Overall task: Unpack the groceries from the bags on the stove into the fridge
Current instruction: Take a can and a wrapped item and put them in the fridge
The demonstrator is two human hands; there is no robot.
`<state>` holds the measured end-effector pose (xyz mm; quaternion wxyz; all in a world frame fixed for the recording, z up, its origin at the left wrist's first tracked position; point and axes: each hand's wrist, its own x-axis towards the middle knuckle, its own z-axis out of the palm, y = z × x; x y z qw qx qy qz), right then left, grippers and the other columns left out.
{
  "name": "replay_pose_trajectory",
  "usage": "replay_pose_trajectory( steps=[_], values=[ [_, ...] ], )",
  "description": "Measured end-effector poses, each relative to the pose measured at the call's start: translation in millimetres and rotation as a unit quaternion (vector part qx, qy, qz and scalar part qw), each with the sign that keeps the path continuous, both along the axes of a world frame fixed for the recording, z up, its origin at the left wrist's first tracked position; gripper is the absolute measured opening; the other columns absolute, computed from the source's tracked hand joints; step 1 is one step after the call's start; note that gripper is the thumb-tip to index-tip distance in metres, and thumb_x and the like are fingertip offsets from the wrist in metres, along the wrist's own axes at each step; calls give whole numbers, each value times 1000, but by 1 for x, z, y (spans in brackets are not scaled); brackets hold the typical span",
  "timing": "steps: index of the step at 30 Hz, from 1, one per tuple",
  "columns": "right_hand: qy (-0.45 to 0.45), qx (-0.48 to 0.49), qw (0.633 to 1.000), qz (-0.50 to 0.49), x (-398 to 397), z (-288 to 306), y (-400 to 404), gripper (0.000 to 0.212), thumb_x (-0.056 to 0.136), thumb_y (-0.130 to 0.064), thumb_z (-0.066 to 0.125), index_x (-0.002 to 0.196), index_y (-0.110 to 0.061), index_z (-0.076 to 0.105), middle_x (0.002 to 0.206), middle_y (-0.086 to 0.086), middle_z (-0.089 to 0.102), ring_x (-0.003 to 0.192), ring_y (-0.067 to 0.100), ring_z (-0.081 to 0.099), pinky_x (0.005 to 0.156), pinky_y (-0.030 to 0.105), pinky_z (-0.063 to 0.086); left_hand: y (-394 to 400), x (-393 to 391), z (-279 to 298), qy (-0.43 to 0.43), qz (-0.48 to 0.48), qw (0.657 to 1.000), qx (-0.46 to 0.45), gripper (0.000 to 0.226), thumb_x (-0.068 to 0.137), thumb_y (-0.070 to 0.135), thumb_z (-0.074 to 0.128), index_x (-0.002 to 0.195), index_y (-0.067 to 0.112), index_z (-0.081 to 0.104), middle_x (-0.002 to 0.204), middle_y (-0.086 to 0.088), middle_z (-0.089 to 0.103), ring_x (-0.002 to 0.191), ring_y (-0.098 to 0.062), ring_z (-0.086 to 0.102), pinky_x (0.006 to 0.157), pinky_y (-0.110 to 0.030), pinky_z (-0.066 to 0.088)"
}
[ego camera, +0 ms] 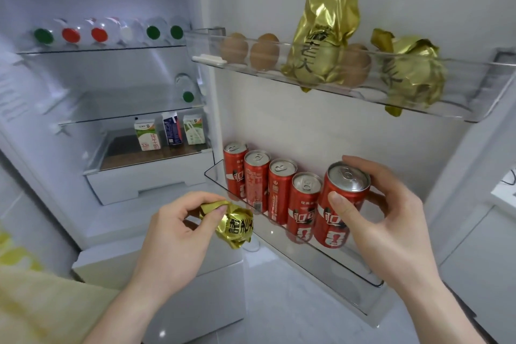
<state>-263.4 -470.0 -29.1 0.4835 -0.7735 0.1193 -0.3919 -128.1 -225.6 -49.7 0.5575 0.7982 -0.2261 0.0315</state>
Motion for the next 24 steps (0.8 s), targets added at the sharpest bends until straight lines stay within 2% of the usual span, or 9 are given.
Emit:
replay_pose_trajectory(
  steps=[2, 5, 8, 10, 14, 18, 21, 24],
  values=[
    [28, -1, 1000, -14, 2, -5, -2, 50, 79, -17, 84, 120, -40, 68, 117, -27, 71, 110, -3, 66, 87, 5, 49, -3, 2, -1, 1, -1, 1000, 0, 24, 93, 20, 73, 90, 44, 76, 84, 13, 76, 66, -7, 58, 62, -17, 46],
    [70, 4, 997, -33, 5, -14, -6, 57, 76, -17, 88, 122, -44, 66, 112, -32, 69, 104, -8, 65, 83, 6, 47, -7, 4, -4, 9, -2, 1000, 1, 25, 93, 19, 73, 87, 42, 77, 83, 14, 76, 66, -6, 59, 61, -13, 45],
    [102, 5, 994, -40, 7, -21, -8, 60, 74, -20, 88, 122, -46, 65, 112, -36, 68, 103, -12, 64, 87, 16, 48, -10, 4, -6, 10, -3, 1000, 1, 27, 93, 19, 73, 90, 45, 75, 83, 16, 76, 67, -6, 60, 63, -15, 46],
    [116, 13, 993, -34, 8, -24, -9, 58, 75, -18, 88, 120, -48, 65, 110, -38, 67, 103, -15, 62, 88, 18, 48, -11, 4, -6, 8, -1, 1000, 0, 27, 93, 19, 72, 92, 46, 75, 84, 16, 76, 68, -7, 61, 64, -17, 46],
    [139, 25, 990, -22, 10, -31, -10, 53, 79, -16, 85, 117, -48, 65, 111, -35, 69, 105, -13, 62, 92, 25, 52, -13, 3, -3, 1, -6, 1000, -7, 26, 94, 18, 72, 90, 43, 76, 83, 14, 76, 65, -5, 60, 61, -13, 44],
    [139, 27, 990, -16, 10, -33, -11, 49, 81, -13, 82, 114, -46, 67, 111, -33, 70, 105, -12, 63, 94, 27, 54, -16, 2, 0, -3, 1, 1000, -4, 19, 93, 18, 73, 86, 35, 78, 83, 15, 76, 68, -7, 61, 62, -14, 45],
    [132, 20, 991, -10, 9, -34, -11, 48, 81, -11, 81, 113, -44, 68, 115, -28, 70, 108, -10, 63, 95, 26, 55, -17, 2, 3, -10, 1, 1000, -5, 16, 93, 20, 73, 88, 34, 78, 86, 14, 76, 70, -8, 63, 65, -17, 48],
    [118, -4, 993, -9, 8, -32, -10, 49, 79, -8, 82, 112, -41, 68, 121, -24, 67, 113, -4, 63, 99, 31, 54, -16, 1, 8, -19, -2, 1000, -5, 14, 93, 21, 73, 89, 34, 78, 88, 13, 77, 74, -12, 66, 67, -22, 51]
  ],
)
